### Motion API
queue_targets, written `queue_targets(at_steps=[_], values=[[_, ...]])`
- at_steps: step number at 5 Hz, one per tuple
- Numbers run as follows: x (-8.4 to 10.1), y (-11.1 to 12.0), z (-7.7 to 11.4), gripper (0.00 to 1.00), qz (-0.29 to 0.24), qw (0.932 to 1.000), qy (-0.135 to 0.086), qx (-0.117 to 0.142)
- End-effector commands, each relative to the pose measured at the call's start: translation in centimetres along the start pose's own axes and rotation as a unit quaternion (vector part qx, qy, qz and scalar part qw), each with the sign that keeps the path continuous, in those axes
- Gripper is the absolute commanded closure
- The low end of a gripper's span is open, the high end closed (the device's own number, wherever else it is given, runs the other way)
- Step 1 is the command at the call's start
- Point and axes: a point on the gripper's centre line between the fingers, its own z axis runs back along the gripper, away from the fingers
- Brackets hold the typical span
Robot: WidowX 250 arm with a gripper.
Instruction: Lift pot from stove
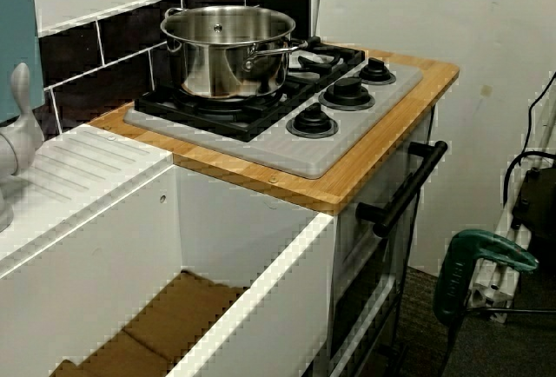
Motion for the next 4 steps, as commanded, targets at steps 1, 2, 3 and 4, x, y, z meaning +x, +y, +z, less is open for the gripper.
queue_targets(at_steps=[1, 2, 3, 4], values=[[0.0, 1.3, 4.0, 1.00, 0.015, 0.9983, -0.048, -0.031], [0.0, 1.4, 4.4, 1.00, 0.015, 0.9980, -0.051, -0.033], [0.3, 1.7, 4.9, 1.00, 0.017, 0.9979, -0.052, -0.035], [0.6, 1.9, 5.4, 1.00, 0.017, 0.9977, -0.055, -0.035]])
